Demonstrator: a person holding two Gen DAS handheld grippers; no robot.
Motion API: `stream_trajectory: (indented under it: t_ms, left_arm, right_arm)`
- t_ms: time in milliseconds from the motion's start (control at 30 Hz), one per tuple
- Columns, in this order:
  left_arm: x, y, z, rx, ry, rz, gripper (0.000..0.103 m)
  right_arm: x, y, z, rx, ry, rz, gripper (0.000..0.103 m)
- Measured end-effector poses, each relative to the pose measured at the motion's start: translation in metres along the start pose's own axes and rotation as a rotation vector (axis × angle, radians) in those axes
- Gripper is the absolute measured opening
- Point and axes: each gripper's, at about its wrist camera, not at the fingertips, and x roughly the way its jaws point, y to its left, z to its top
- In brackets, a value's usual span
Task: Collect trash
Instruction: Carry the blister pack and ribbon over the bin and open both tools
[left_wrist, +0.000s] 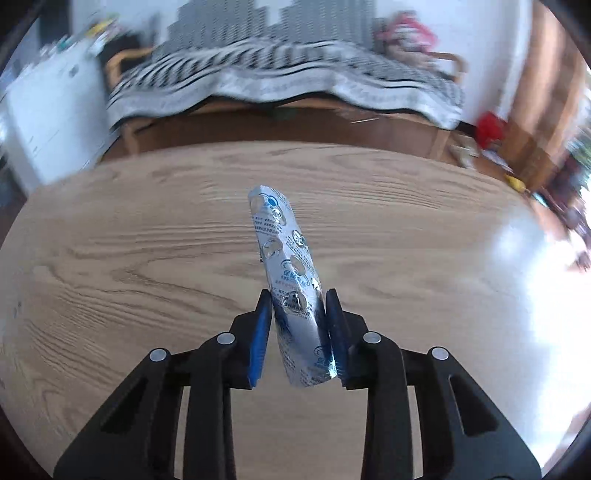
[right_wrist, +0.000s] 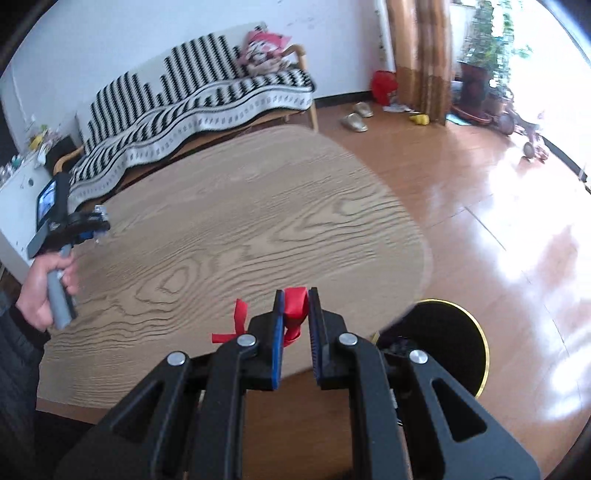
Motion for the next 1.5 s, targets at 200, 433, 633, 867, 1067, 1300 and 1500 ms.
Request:
stream_trajectory:
  t_ms: [200, 433, 633, 867, 1067, 1300, 1500]
  left_arm:
    - [-0.078, -0.108, -0.058, 0.241, -0.046, -0.244, 0.029]
    - [-0.139, -0.238, -0.164, 0.534, -0.022, -0.542, 0.029]
    - [-0.142, -0.311, -0.233, 0.714, 0.040, -0.677, 0.029]
    - [-0.120, -0.352, -0.264, 0.809, 0.119, -0.739, 0.029]
    - [-0.104, -0.369, -0.268, 0.820, 0.142, -0.756, 0.031]
    - [-0.101, -0.370, -0.269, 0.829, 0.131, -0.781, 0.041]
    - [-0.104, -0.369, -0.267, 0.833, 0.122, -0.785, 0.057]
  right_arm:
    - [-0.029, -0.065, -0.010, 0.097, -0.024, -0.076, 0.013]
    - [-0.045, -0.144, -0.020, 0.233, -0.042, -0.172, 0.013]
    - [-0.033, -0.182, -0.029, 0.304, 0.001, -0.217, 0.013]
    - [-0.022, -0.197, -0.031, 0.325, 0.022, -0.240, 0.013]
    - [-0.020, -0.201, -0.030, 0.329, 0.020, -0.249, 0.013]
    - [-0.022, -0.201, -0.035, 0.352, 0.019, -0.269, 0.013]
    - [-0.020, -0.196, -0.037, 0.363, 0.022, -0.278, 0.013]
